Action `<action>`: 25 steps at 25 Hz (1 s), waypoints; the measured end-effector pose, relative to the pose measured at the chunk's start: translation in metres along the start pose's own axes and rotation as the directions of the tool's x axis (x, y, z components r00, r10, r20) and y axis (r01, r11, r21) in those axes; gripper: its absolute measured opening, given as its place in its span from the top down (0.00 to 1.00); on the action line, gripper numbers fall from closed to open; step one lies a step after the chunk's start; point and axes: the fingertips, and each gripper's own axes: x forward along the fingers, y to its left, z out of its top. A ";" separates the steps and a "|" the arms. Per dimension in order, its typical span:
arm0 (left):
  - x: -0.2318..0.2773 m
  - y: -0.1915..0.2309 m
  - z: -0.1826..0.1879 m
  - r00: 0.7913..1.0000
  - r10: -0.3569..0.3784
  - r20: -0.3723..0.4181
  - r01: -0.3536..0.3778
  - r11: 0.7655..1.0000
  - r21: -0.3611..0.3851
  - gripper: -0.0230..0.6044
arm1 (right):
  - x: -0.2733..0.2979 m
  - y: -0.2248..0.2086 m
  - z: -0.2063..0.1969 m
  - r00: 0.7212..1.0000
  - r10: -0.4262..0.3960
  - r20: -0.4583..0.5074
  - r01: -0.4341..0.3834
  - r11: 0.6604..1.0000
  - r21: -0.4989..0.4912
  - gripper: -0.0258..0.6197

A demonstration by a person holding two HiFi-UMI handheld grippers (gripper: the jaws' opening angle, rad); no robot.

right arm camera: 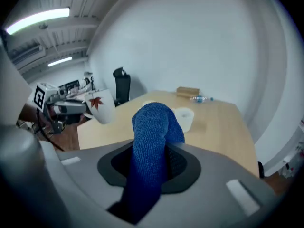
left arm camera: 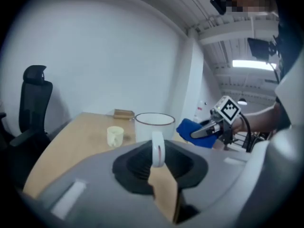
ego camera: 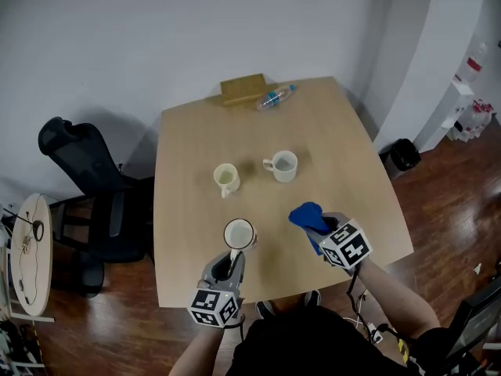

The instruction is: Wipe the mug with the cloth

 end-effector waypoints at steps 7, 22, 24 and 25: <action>0.023 0.016 -0.095 0.979 0.056 -0.196 -0.055 0.998 0.010 0.86 | 0.062 0.021 -0.094 0.967 0.010 -0.255 -0.040 0.993 -0.111 0.78; 0.017 0.043 -0.144 0.944 0.050 -0.325 -0.042 0.999 0.032 0.85 | 0.093 0.016 -0.136 0.929 -0.012 -0.369 -0.026 0.995 -0.099 0.76; 0.014 0.044 -0.148 0.938 0.044 -0.343 -0.035 0.999 0.034 0.85 | 0.094 0.017 -0.138 0.927 -0.012 -0.374 -0.026 0.995 -0.095 0.76; 0.013 0.044 -0.149 0.937 0.043 -0.347 -0.034 0.999 0.034 0.85 | 0.095 0.018 -0.137 0.928 -0.009 -0.373 -0.026 0.996 -0.089 0.76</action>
